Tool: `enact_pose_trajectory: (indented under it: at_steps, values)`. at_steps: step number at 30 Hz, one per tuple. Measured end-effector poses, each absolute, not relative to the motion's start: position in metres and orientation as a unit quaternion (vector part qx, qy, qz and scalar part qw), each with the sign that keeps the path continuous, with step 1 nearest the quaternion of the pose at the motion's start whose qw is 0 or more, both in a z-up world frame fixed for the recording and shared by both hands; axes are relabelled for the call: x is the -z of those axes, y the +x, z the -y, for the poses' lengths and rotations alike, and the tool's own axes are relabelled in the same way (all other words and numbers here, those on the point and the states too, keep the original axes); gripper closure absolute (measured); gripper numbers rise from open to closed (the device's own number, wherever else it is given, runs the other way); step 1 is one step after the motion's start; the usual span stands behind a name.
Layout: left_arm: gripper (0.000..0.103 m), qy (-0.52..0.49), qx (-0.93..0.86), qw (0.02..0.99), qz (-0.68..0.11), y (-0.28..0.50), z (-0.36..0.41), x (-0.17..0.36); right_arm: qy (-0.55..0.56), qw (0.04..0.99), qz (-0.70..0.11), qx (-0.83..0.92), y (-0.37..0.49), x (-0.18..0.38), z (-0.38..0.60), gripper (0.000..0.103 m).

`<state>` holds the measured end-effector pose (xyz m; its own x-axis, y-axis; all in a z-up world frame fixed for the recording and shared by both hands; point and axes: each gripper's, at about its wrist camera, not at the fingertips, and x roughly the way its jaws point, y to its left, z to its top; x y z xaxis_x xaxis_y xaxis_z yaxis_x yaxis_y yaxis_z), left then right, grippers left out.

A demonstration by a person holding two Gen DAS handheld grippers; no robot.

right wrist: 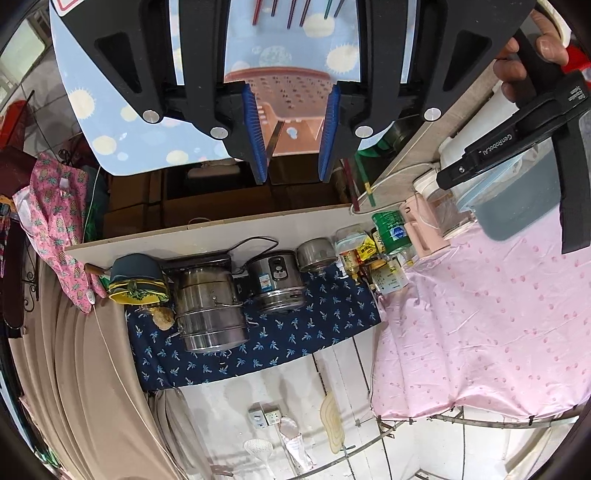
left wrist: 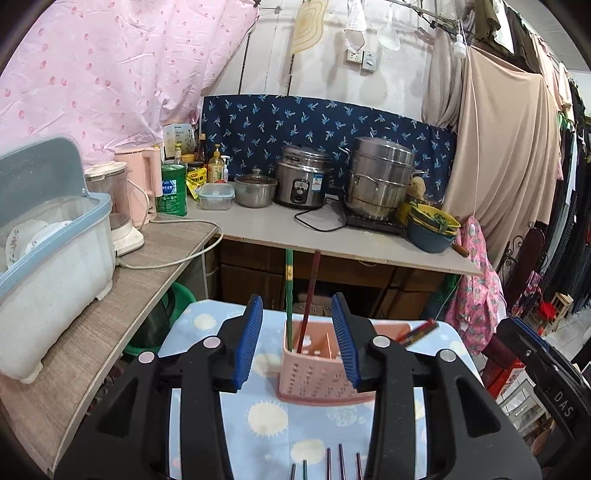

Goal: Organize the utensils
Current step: 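Move both open tools back down to the remaining chopsticks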

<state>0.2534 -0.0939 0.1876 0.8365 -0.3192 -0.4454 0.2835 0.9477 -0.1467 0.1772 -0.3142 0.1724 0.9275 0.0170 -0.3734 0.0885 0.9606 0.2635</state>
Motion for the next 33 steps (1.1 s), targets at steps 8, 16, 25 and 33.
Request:
enact_pose_trajectory:
  at_steps: [8,16,25,33]
  values:
    - [0.065,-0.031,0.164,0.955,-0.246,0.207,0.080,-0.170,0.116,0.972,-0.203,0.025,0.129,-0.152,0.295,0.074]
    - [0.065,-0.037,0.161,0.945,-0.281,0.171,0.060,-0.135,0.127,0.962,-0.240,0.028,0.086,-0.116,0.286,0.069]
    - [0.065,-0.030,0.147,0.933,-0.327,0.137,0.040,-0.084,0.118,0.952,-0.277,0.048,0.044,-0.078,0.277,0.069]
    - [0.065,-0.013,0.142,0.915,-0.378,0.110,0.034,-0.038,0.110,0.938,-0.323,0.053,0.021,-0.036,0.266,0.069]
